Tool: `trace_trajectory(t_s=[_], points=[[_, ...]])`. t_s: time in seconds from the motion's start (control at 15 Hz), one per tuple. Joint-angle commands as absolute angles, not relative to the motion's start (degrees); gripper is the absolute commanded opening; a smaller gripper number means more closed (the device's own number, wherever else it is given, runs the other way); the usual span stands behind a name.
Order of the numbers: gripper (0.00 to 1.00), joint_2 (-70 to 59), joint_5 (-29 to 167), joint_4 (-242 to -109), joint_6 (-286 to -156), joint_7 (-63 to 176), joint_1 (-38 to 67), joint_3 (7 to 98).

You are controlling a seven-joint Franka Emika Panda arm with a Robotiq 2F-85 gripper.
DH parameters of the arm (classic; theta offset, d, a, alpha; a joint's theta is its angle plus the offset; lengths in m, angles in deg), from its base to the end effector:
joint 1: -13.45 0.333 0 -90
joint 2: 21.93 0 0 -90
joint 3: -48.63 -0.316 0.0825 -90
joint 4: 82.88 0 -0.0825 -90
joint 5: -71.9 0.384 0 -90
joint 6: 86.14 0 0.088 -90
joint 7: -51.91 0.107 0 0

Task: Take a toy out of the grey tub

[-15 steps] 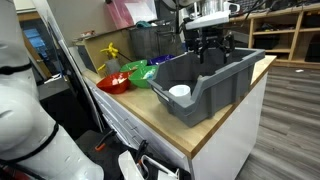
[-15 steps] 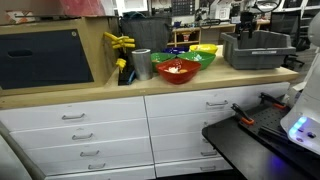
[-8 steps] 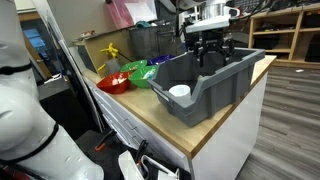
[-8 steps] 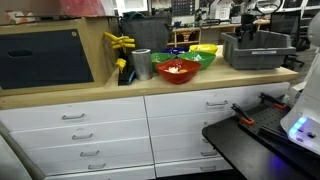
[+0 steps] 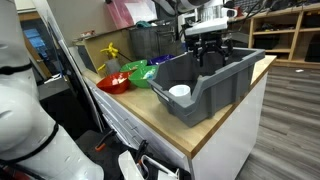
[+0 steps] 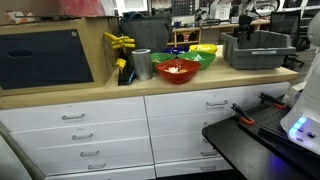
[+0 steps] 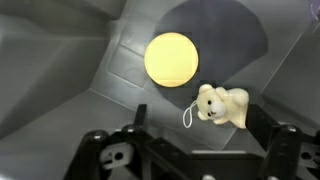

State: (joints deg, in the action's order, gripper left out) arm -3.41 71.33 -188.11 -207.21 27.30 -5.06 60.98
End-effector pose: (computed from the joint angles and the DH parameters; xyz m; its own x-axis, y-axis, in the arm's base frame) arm 0.5418 -0.3146 0.3550 0.9931 -0.0957 -0.0682 -0.0922 -0.9943 0.0526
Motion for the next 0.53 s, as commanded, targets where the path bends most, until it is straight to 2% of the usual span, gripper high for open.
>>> trace_trajectory(t_s=[0.0, 0.47], points=[[1.0, -4.76, 71.9, -191.93, -212.3, 26.67, -4.92, 59.32], [1.0, -3.9, 71.38, -197.27, -219.0, 26.68, -4.93, 58.25]])
